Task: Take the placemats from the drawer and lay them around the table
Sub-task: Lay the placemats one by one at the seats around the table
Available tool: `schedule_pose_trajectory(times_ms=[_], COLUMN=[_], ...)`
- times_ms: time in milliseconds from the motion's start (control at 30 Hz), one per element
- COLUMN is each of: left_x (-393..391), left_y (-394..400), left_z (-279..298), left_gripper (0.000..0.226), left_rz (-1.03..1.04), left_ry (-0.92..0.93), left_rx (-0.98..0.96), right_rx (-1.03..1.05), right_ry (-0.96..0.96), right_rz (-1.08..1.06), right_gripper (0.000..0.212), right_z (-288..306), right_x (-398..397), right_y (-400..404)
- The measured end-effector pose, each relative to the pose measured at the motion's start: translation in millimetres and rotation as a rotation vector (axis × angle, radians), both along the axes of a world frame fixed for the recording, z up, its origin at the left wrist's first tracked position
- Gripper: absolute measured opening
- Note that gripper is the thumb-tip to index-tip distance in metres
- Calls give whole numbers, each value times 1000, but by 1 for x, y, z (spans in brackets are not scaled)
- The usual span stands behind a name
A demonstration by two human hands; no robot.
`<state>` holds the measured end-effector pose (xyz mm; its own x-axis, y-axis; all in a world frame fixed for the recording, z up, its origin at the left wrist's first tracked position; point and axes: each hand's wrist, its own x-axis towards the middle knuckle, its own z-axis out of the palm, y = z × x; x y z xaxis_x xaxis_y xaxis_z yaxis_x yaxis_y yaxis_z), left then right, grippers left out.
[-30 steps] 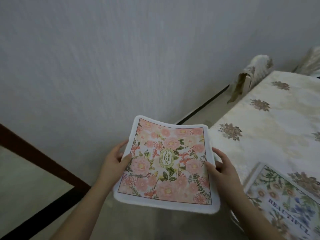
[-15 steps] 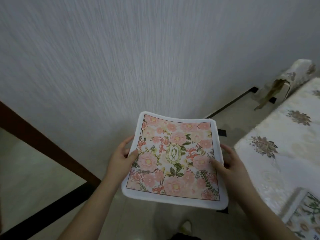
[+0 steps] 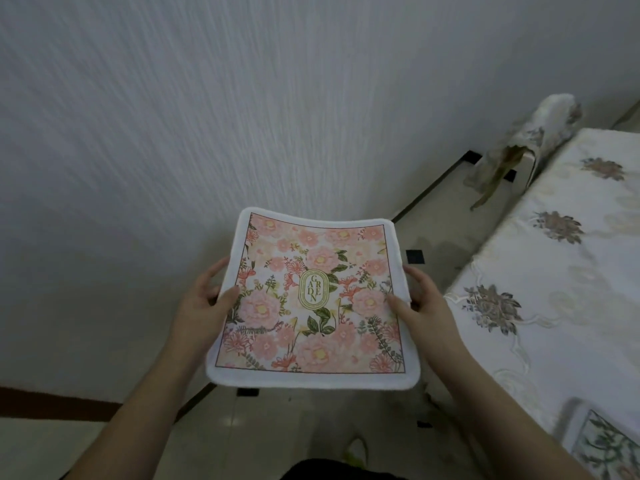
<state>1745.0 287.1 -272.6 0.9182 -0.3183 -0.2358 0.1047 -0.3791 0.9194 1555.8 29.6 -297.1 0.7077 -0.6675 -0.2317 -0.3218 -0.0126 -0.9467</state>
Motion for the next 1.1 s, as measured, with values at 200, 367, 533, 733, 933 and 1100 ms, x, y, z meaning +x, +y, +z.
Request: schedule_pose_trajectory(times_ms=[200, 367, 533, 733, 933, 1100], left_x=[32, 70, 122, 176, 219, 228], left_y=[-42, -72, -102, -132, -173, -223], left_z=[0, -6, -15, -23, -19, -22], left_gripper=[47, 50, 48, 51, 51, 49], left_rz=[-64, -146, -216, -296, -422, -551], left_ry=[7, 11, 11, -19, -6, 37], left_rx=[-36, -48, -60, -85, -90, -88], right_rx=[27, -1, -92, -121, -91, -58], right_ry=[-8, 15, 49, 54, 57, 38], right_rz=[-65, -165, -247, -350, -470, -611], right_gripper=[53, 55, 54, 54, 55, 52], right_z=[0, -7, -14, -4, -3, -1], right_x=[17, 40, 78, 132, 151, 136], right_y=[-30, -48, -57, -66, -72, -84])
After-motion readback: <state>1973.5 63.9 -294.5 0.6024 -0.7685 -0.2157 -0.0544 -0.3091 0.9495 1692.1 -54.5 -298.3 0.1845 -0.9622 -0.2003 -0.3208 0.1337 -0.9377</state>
